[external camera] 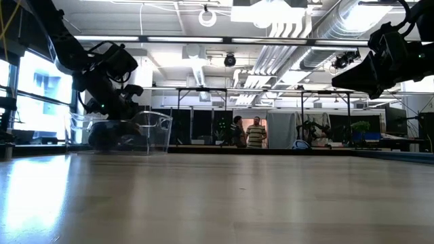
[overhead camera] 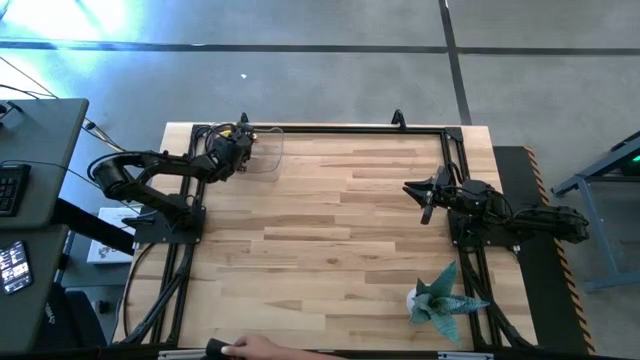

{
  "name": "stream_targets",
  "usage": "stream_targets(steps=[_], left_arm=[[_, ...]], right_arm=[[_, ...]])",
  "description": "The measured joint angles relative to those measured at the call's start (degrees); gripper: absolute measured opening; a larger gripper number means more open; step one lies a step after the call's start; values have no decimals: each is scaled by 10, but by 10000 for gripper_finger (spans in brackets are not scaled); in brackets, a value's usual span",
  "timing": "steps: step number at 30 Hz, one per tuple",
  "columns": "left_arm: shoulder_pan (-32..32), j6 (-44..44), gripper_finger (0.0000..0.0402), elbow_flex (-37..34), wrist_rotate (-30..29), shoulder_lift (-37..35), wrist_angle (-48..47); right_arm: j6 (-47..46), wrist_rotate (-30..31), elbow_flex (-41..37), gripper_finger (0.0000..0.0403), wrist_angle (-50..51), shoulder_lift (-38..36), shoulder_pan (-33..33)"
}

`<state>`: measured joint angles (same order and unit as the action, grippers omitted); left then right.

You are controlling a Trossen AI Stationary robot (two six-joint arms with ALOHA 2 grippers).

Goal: Nest measuring cups in basket
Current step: Put the stacked, colored measuring cups into the transparent bin

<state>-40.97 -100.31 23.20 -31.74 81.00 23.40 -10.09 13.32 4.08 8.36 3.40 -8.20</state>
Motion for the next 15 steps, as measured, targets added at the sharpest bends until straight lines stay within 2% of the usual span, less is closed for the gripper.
stream_targets(steps=[5, 10, 15], left_arm=[[0, -9, 104, 0, 11, 16, 0], [1, -40, 104, 0, 32, 52, 35], [6, -45, 104, 0, 32, 59, 63]], right_arm=[[0, 0, 0, 69, 0, 0, 0], [0, 0, 0, 69, 0, 0, 0], [0, 0, 0, 69, 0, 0, 0]])
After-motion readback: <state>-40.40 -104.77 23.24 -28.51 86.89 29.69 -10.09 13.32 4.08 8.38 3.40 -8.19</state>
